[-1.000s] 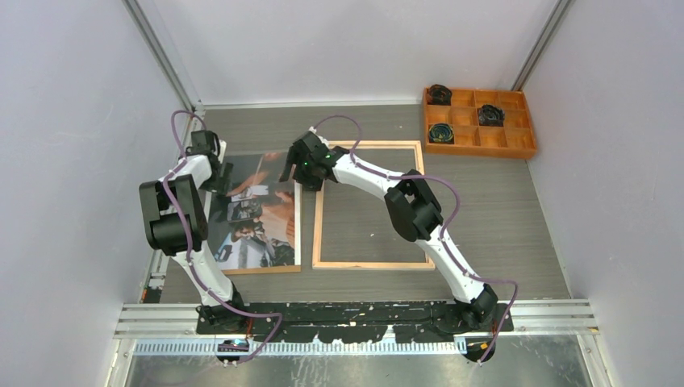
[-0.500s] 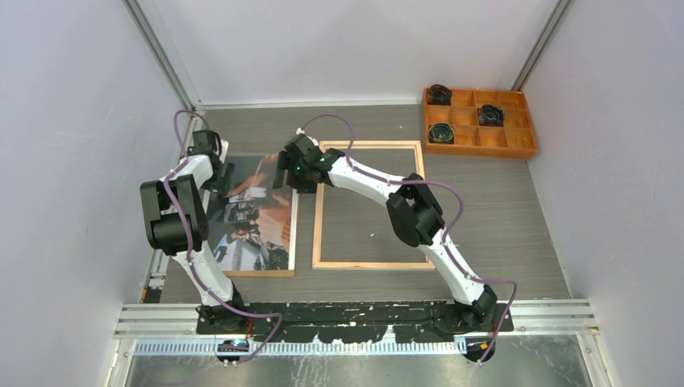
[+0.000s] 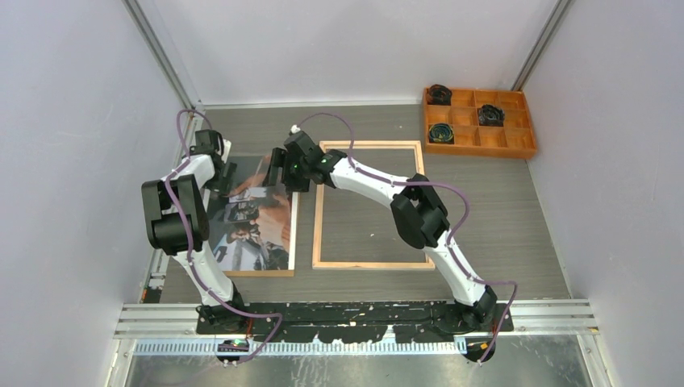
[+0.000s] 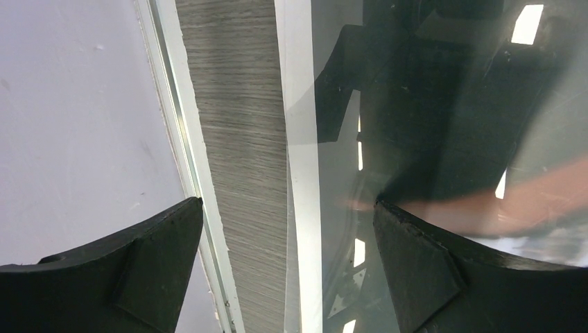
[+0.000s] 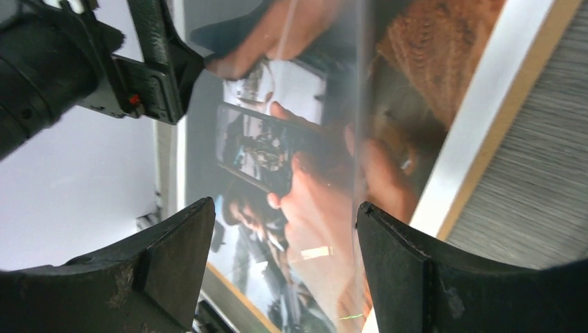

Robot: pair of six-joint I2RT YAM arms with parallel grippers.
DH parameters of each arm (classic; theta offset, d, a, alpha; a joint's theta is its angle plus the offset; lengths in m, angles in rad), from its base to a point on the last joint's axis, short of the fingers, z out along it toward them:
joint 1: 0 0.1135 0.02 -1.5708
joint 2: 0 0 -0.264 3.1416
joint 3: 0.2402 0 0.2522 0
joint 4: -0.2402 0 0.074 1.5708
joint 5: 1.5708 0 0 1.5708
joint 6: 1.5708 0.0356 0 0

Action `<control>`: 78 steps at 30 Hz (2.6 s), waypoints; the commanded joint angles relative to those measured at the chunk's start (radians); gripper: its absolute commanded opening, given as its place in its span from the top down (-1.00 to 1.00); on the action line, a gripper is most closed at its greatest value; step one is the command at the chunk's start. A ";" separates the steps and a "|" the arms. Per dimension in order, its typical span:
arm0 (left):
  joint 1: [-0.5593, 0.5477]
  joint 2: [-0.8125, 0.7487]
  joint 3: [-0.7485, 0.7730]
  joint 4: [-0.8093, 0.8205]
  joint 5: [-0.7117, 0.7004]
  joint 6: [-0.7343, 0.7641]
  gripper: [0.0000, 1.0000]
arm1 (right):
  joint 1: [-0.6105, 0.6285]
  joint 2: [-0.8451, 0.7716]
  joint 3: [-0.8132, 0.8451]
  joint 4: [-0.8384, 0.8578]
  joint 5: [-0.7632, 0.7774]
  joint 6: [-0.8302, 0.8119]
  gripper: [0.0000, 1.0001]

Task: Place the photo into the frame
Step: Pick up the photo frame item at the center of the board, then place the photo frame item in the photo frame.

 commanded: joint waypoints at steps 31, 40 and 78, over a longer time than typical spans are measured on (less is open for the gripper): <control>-0.247 -0.159 0.215 -0.421 0.203 -0.049 -0.99 | -0.415 -0.685 -0.586 -0.331 -0.295 -0.293 0.98; -0.439 -0.079 0.254 -0.420 0.183 -0.105 -0.99 | -0.491 -0.784 -0.687 -0.511 -0.092 -0.402 0.83; -0.661 0.235 0.418 -0.442 0.388 -0.196 0.34 | -0.542 -1.022 -0.894 -0.456 -0.072 -0.231 0.89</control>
